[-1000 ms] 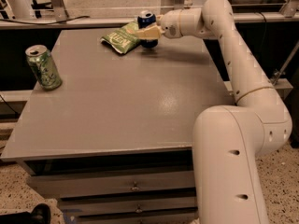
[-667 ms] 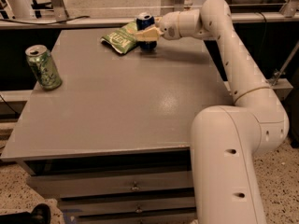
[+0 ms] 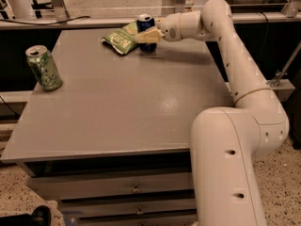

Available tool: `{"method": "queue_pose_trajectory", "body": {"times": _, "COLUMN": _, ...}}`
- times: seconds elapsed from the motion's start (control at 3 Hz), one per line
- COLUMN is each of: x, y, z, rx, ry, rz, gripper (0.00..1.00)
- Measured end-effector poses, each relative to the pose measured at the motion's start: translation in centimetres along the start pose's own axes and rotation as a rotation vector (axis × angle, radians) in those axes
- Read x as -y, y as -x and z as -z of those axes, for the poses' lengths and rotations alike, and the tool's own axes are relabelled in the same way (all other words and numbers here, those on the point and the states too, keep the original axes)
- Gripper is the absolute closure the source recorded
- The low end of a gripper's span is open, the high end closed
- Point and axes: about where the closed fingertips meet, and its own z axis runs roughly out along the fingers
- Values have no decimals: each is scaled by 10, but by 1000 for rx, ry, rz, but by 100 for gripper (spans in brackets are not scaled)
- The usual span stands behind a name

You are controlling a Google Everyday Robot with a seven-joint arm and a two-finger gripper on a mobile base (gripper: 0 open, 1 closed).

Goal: Move pepsi can near green jalapeno chip bag

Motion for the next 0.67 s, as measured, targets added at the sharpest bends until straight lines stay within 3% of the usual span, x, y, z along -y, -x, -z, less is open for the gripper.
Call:
{"method": "queue_pose_trajectory", "body": {"times": 0.33, "x": 0, "y": -2, "z": 3, "rx": 1, "ry": 1, "rz": -7, "gripper": 0}}
{"method": "queue_pose_trajectory", "body": {"times": 0.67, "x": 6, "y": -1, "z": 26, "rx": 7, "ry": -37, "rz": -9, "gripper": 0}}
